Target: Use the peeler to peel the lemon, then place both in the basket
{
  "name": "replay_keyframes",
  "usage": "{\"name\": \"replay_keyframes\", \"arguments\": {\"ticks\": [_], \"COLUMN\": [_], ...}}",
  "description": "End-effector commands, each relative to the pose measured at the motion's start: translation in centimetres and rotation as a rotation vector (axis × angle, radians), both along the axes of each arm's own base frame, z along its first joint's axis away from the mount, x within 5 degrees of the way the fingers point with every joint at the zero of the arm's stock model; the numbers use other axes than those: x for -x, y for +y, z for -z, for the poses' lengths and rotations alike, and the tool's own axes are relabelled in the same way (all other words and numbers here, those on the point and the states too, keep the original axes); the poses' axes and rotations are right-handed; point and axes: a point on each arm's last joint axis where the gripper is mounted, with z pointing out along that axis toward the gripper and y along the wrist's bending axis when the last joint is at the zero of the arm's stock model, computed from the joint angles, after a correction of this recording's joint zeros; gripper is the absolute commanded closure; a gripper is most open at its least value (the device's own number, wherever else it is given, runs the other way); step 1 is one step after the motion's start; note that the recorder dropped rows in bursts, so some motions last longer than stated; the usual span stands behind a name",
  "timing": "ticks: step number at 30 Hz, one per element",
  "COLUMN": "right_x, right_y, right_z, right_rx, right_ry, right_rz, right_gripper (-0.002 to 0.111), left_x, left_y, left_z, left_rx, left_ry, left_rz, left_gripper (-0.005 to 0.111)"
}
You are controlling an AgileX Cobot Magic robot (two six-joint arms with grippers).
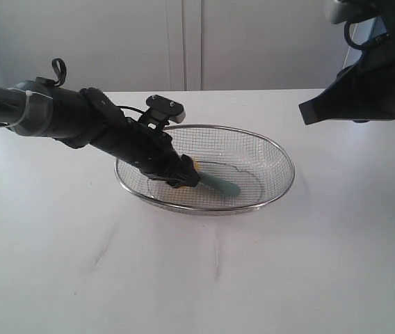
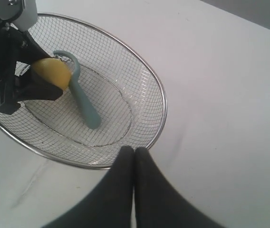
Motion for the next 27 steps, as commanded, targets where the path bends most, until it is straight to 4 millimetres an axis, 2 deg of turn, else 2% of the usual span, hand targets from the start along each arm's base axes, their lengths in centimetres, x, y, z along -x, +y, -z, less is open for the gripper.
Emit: {"name": "replay_keyframes", "arguments": {"ticks": [1,9,11,16,18,22,24,27], "right_x": [0.0,0.0,0.0,0.0,0.0,0.0,0.0,0.0], "right_y": [0.1,0.1,0.1,0.1,0.1,0.1,0.1,0.1], "right_z": [-0.1,-0.1,-0.1,-0.1,-0.1,-0.1,-0.1,-0.1], "right_rx": [-0.025,-0.034,-0.034,-0.035,-0.035,-0.035,-0.035,-0.035], "right_ry": [-0.004,-0.003,-0.003,-0.005,-0.005,-0.005,-0.005,-0.005], "right_rz": [0.005,0.006,0.006,0.006,0.006,0.006,0.006,0.006], "right_gripper": [0.108,0.108,0.108,0.108,0.108,0.108,0.108,0.108], "left_x": [0.2,0.3,0.3,0.6,0.8,1.2,1.5,2.8], "left_y": [-0.3,-0.4,-0.4,-0.4,-0.3,0.5,1.7,3.8], "left_z": [-0.5,-0.5,-0.6,-1.2,-2.2,-5.6,-8.0,-11.3], "left_rx": [0.014,0.014,0.016,0.024,0.035,0.032,0.013,0.010], "left_ry": [-0.003,0.005,0.010,0.017,-0.003,-0.085,-0.132,-0.104], "left_rz": [0.008,0.015,0.021,0.041,0.041,0.069,0.087,0.102], "left_gripper": [0.070,0.033,0.027,0.027,0.027,0.031,0.039,0.058]}}
